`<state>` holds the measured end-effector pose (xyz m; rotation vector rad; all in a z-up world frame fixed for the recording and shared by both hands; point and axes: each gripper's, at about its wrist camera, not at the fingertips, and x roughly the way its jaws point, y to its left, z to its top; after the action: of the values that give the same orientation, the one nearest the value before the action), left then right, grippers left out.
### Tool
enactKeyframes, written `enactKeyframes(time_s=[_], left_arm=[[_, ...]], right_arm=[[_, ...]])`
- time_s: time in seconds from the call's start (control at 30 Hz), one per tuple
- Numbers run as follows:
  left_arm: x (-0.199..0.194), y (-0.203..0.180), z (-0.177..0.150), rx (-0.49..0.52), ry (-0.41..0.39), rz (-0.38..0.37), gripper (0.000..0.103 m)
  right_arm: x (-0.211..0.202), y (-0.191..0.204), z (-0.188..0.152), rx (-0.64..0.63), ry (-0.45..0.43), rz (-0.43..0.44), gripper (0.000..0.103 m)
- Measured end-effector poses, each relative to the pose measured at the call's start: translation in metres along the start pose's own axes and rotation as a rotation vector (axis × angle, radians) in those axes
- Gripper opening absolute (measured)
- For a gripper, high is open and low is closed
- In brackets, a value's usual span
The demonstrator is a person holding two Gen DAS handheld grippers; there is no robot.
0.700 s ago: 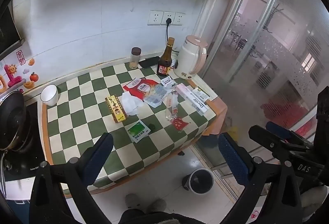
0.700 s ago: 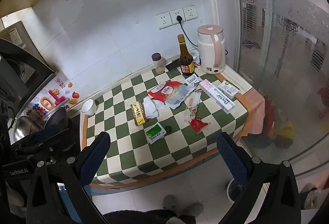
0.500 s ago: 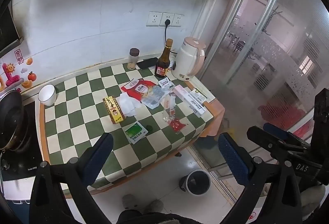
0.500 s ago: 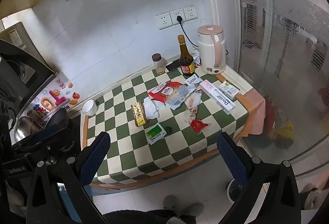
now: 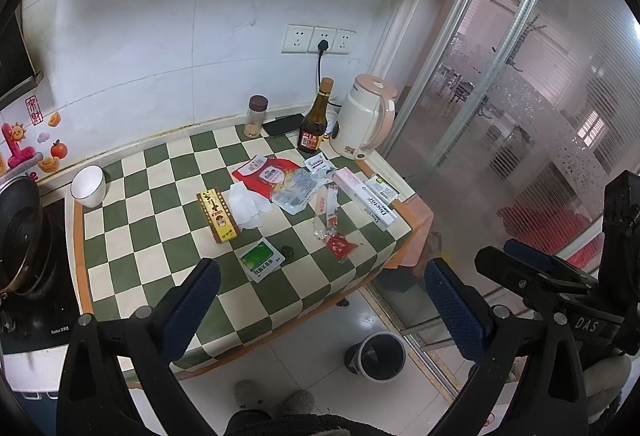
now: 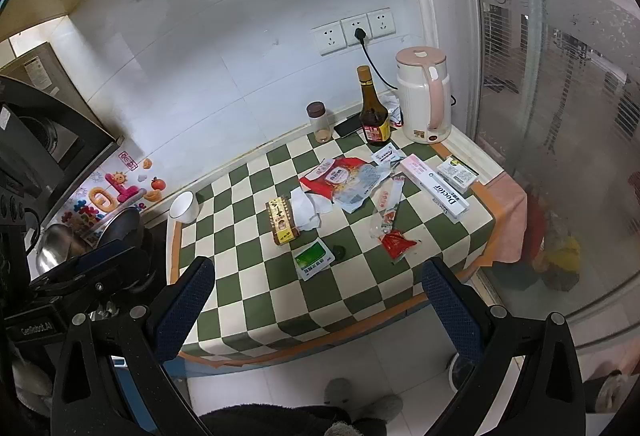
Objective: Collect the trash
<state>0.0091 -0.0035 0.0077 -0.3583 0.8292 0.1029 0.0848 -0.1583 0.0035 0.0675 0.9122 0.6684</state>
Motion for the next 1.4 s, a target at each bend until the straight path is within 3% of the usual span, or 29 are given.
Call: enactKeyframes(time_s=[1.4], left_arm=[[-0.0041,0.0030,-0.0002,0.004,-0.008,-0.004,0.103]], right_arm=[[0.0018,0.0017,-0.0010,0.008,0.014,0.039,0.103]])
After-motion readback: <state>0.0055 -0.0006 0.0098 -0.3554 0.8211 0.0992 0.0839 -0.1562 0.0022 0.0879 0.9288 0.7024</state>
